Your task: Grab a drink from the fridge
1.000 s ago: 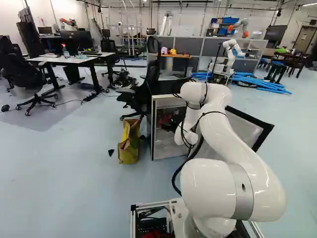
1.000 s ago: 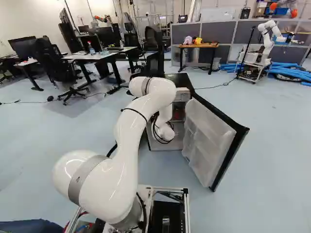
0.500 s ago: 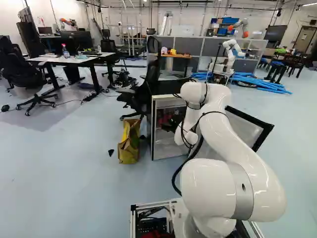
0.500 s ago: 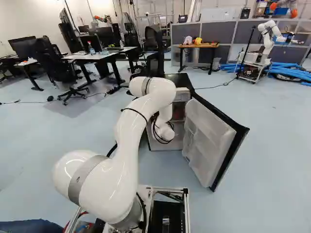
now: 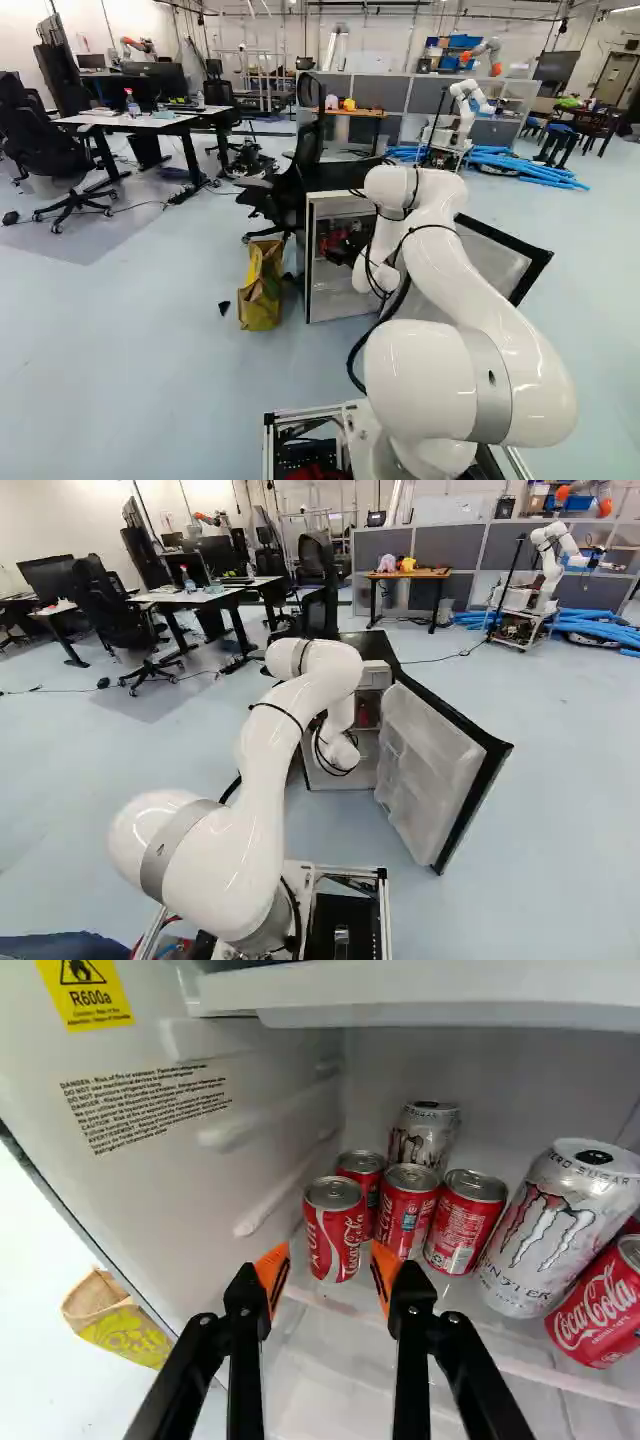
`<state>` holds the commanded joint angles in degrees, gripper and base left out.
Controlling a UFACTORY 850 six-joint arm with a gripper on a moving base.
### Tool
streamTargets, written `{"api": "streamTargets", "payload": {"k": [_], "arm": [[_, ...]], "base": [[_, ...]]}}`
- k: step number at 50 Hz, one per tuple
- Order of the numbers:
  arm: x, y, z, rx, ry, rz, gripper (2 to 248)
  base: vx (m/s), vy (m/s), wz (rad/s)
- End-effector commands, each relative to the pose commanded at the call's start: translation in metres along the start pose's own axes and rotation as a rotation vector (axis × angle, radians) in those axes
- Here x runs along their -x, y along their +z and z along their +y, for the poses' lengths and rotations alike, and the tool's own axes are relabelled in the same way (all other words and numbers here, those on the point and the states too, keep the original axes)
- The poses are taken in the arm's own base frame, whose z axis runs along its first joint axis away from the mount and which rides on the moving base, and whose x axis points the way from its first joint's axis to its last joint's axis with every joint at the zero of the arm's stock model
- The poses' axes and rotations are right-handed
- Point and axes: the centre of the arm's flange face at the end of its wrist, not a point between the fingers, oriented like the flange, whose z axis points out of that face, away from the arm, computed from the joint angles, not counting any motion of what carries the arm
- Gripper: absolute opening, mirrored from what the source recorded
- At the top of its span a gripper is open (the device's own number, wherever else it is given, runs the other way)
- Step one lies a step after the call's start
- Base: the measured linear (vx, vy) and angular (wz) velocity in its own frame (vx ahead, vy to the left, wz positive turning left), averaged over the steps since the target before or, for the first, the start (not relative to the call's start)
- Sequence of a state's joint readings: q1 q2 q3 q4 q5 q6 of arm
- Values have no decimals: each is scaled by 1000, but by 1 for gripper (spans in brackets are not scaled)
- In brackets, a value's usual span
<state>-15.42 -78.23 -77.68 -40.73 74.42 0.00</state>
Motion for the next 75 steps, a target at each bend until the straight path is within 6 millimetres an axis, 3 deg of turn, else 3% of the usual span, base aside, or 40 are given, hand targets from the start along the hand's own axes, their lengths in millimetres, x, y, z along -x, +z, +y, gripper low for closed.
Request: {"api": "streamTargets", "payload": {"k": [75], "arm": [[6,55,12,-19,-73,12,136]], "base": [[0,0,0]]}}
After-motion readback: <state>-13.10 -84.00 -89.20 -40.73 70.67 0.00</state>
